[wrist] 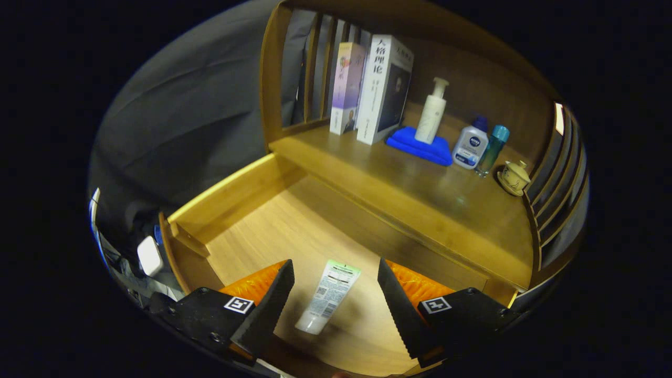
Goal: Pull open the drawer, take out the items inside it, and place them on the countertop above the cabinet.
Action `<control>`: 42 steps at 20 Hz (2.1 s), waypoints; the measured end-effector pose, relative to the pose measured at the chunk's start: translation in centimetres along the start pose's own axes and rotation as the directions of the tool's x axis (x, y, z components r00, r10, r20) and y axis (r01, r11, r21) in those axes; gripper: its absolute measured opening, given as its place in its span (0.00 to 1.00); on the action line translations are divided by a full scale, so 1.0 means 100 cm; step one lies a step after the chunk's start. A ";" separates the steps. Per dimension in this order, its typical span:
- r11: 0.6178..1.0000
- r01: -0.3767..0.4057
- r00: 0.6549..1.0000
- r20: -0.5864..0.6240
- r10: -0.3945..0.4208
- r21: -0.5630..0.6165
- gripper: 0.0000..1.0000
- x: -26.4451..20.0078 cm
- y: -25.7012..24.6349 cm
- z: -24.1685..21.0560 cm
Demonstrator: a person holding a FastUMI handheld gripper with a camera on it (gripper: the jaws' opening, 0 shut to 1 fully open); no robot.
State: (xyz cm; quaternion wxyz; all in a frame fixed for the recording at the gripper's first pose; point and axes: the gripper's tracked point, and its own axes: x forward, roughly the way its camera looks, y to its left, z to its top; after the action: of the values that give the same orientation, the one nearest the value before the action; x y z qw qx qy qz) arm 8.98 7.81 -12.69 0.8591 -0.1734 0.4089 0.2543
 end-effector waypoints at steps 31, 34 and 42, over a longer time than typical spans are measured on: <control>0.999 0.001 0.975 -0.222 -0.013 -0.052 0.37 0.069 0.002 -0.062; 0.999 0.000 0.976 -0.218 -0.011 -0.051 0.27 0.061 0.004 -0.064; 0.998 -0.020 0.993 -0.114 0.014 -0.052 0.27 0.030 0.010 -0.029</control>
State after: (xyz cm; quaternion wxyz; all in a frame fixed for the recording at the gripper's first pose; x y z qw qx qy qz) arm 8.23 8.06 -16.94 0.8274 -0.2068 0.4518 0.2618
